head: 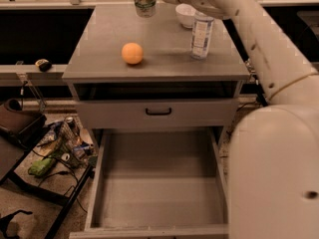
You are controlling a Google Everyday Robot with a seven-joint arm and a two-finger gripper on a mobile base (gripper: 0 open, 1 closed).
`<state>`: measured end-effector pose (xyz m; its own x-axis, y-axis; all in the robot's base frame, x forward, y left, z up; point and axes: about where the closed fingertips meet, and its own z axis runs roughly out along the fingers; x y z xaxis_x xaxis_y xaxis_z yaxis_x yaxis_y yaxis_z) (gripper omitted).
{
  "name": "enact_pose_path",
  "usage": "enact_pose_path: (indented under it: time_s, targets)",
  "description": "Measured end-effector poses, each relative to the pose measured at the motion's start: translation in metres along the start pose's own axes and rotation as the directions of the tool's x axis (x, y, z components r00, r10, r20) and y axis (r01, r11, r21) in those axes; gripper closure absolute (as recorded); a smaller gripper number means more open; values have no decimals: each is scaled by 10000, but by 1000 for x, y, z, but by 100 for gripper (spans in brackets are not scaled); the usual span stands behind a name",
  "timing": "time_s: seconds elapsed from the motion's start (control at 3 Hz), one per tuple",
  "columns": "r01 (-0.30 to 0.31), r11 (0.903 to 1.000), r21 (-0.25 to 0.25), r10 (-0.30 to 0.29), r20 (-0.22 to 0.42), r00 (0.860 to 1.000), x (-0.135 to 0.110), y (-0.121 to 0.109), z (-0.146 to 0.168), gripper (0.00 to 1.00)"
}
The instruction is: Pick 7up can from middle drawer and place on counter
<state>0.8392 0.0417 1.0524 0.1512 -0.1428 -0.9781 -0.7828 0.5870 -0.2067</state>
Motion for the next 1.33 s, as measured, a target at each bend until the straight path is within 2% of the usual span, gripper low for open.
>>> enact_pose_path:
  time_s: [0.33, 0.67, 1.0, 1.33]
  targets:
    - [-123, 9935, 1132, 125, -17, 9999, 9, -38, 27, 100]
    - [-343, 9865, 1600, 394, -284, 9988, 27, -59, 66, 100]
    - [-344, 9865, 1600, 394, -284, 9988, 27, -59, 66, 100]
    - [-941, 9819, 1646, 996, -253, 9947, 27, -51, 73, 100]
